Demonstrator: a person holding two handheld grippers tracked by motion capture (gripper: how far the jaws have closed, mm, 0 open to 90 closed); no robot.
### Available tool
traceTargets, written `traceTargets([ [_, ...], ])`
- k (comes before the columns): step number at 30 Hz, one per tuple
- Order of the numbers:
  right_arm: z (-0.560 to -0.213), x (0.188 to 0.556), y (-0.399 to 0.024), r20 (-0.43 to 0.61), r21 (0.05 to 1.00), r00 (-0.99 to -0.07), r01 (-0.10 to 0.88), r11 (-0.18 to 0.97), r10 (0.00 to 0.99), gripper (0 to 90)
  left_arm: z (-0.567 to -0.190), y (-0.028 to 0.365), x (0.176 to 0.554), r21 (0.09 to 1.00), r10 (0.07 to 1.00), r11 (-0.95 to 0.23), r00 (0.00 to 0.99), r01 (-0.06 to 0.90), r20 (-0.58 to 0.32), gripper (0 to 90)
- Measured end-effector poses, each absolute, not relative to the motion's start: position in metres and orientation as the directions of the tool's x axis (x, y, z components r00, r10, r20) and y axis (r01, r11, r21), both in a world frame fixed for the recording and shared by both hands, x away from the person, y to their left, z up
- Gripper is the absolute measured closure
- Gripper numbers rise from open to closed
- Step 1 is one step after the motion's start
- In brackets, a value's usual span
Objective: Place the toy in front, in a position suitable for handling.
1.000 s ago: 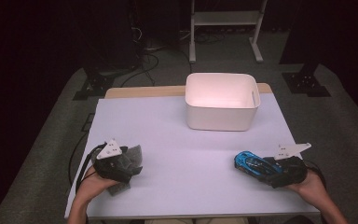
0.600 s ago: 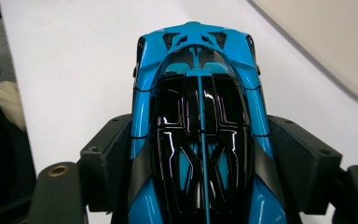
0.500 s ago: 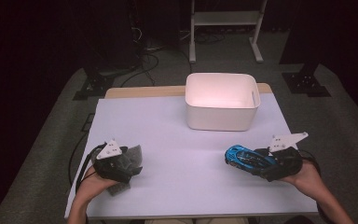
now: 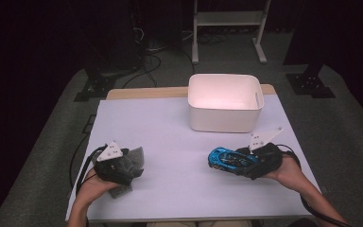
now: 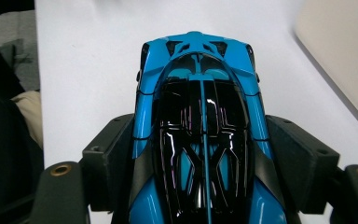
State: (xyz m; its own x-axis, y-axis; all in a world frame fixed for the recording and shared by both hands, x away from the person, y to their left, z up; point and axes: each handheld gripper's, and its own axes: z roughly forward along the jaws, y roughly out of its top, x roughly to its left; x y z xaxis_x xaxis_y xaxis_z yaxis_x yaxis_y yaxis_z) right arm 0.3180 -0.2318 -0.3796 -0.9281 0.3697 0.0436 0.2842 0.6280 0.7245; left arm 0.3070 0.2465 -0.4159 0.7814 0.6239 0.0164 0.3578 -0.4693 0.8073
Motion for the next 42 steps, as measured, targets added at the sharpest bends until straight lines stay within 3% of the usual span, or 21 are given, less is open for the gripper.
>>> traceTargets([
  [19, -0.391, 0.331, -0.173, 0.054, 0.725, -0.968, 0.206, 0.657, 0.245, 26.4, -0.414, 0.250, 0.306, 0.813, 0.625, -0.466, 0.781, 0.351, 0.021, 2.2],
  [42, -0.431, 0.334, -0.163, 0.083, 0.686, -0.973, 0.212, 0.696, 0.214, 26.3, -0.412, 0.250, 0.305, 0.823, 0.622, -0.454, 0.782, 0.342, 0.018, 2.2],
])
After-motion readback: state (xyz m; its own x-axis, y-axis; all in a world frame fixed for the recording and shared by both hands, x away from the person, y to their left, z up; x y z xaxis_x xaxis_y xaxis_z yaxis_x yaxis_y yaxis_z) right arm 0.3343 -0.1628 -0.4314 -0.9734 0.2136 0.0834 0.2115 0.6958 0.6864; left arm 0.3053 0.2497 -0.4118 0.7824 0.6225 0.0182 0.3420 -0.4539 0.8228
